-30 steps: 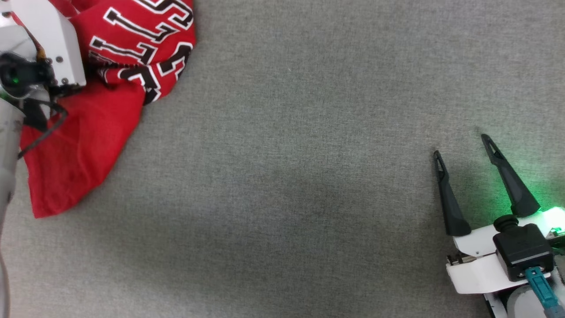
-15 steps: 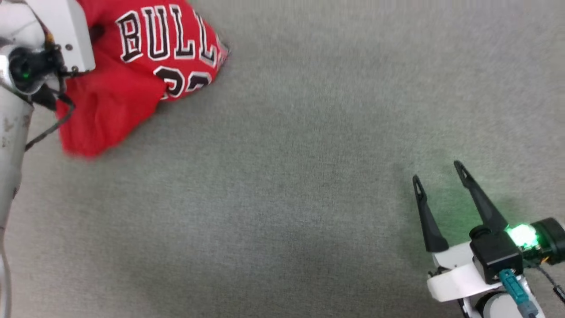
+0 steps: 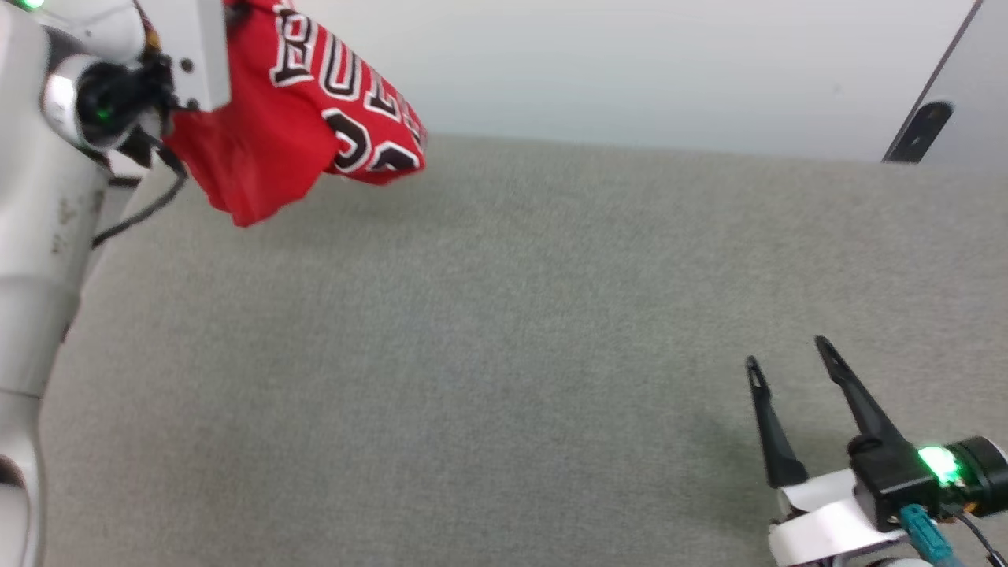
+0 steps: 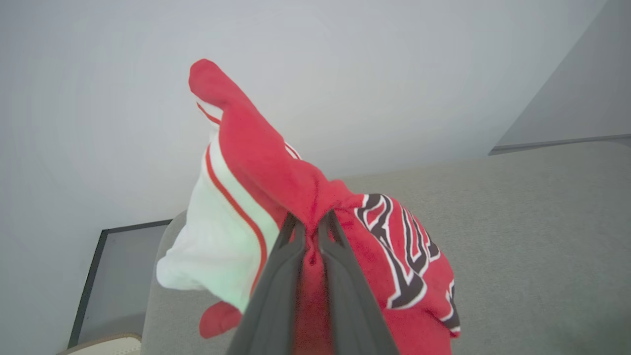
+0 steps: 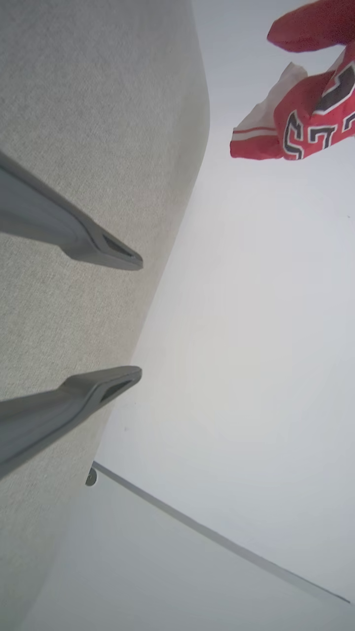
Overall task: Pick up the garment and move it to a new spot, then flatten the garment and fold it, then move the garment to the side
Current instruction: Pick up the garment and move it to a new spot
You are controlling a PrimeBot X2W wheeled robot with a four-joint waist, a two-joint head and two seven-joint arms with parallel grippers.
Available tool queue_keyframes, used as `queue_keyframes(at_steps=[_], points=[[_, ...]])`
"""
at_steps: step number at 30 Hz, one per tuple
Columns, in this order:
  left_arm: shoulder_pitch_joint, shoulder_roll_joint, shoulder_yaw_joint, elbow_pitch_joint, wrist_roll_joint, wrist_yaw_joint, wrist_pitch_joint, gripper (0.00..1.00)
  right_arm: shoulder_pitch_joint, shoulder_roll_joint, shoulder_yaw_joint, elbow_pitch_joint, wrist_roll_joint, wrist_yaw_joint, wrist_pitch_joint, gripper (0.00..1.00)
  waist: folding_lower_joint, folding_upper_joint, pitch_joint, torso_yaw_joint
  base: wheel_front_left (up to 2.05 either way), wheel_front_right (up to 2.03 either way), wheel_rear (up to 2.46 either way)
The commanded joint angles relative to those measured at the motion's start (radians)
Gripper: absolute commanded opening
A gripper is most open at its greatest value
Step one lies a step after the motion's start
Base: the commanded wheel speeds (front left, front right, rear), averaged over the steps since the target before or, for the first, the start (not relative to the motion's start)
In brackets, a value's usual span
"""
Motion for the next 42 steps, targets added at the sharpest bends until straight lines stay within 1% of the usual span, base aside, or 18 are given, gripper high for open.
queue_keyframes(at_steps=[1, 5, 8, 11, 13, 14, 20, 24, 27, 30, 33, 36, 42], points=[[0.026, -0.008, -0.004, -0.012, -0.014, -0.004, 0.005, 0.0, 0.019, 0.002, -0.021, 0.003, -0.005, 0.0, -0.004, 1.0, -0.0001, 0.0, -0.073, -0.054, 0.0, 0.0, 0.0], [0.061, -0.007, -0.02, -0.048, -0.036, -0.007, 0.013, 0.0, 0.029, 0.002, -0.08, 0.002, -0.025, 0.0, -0.005, 1.0, -0.0001, 0.0, -0.075, -0.127, 0.0, 0.0, 0.0], [0.089, -0.024, -0.037, -0.078, -0.053, -0.006, 0.019, 0.0, 0.035, 0.002, -0.136, -0.004, -0.042, 0.0, -0.005, 1.0, -0.0001, 0.0, -0.071, -0.188, 0.0, 0.0, 0.0], [0.103, -0.029, -0.057, -0.104, -0.052, -0.007, 0.028, 0.0, 0.044, 0.002, -0.186, -0.017, -0.055, -0.001, -0.004, 1.0, -0.0001, 0.0, -0.061, -0.252, 0.0, 0.0, 0.0], [0.111, -0.047, -0.067, -0.119, -0.063, -0.007, 0.035, 0.0, 0.058, 0.002, -0.225, -0.023, -0.059, -0.001, -0.003, 1.0, -0.0001, 0.0, -0.057, -0.289, 0.0, 0.0, 0.0], [0.111, -0.047, -0.067, -0.119, -0.063, -0.007, 0.035, 0.0, 0.058, 0.002, -0.225, -0.023, -0.059, -0.001, -0.003, 1.0, -0.0001, 0.0, -0.057, -0.289, 0.0, 0.0, 0.0], [0.117, -0.124, -0.09, -0.174, -0.099, -0.007, 0.058, 0.0, 0.079, 0.002, -0.31, -0.034, -0.058, -0.001, -0.003, 1.0, -0.0001, 0.0, -0.05, -0.382, 0.0, 0.0, 0.0], [0.122, -0.178, -0.104, -0.204, -0.117, 0.003, 0.067, 0.0, 0.086, 0.003, -0.327, -0.037, -0.052, -0.001, -0.004, 1.0, -0.0001, 0.0, -0.04, -0.427, 0.0, 0.0, 0.0], [0.13, -0.194, -0.119, -0.226, -0.114, 0.008, 0.075, 0.0, 0.079, 0.003, -0.326, -0.04, -0.042, -0.001, -0.004, 1.0, -0.0001, 0.0, -0.026, -0.45, 0.0, 0.0, 0.0], [0.154, -0.194, -0.134, -0.238, -0.105, 0.008, 0.065, 0.0, 0.067, 0.003, -0.317, -0.04, -0.031, -0.001, -0.004, 1.0, -0.0001, 0.0, -0.009, -0.468, 0.0, 0.0, 0.0], [0.192, -0.181, -0.145, -0.236, -0.095, 0.01, 0.05, 0.0, 0.055, 0.003, -0.313, -0.035, -0.019, -0.001, -0.004, 1.0, -0.0001, 0.0, 0.01, -0.474, 0.0, 0.0, 0.0], [0.247, -0.156, -0.164, -0.227, -0.079, 0.01, 0.032, 0.0, 0.052, 0.002, -0.301, -0.03, -0.01, -0.001, -0.004, 1.0, -0.0001, 0.0, 0.024, -0.478, 0.0, 0.0, 0.0], [0.387, -0.1, -0.181, -0.191, -0.082, 0.034, 0.007, 0.0, 0.045, 0.002, -0.291, -0.02, -0.004, -0.001, -0.004, 1.0, -0.0001, 0.0, 0.039, -0.471, 0.0, 0.0, 0.0]])
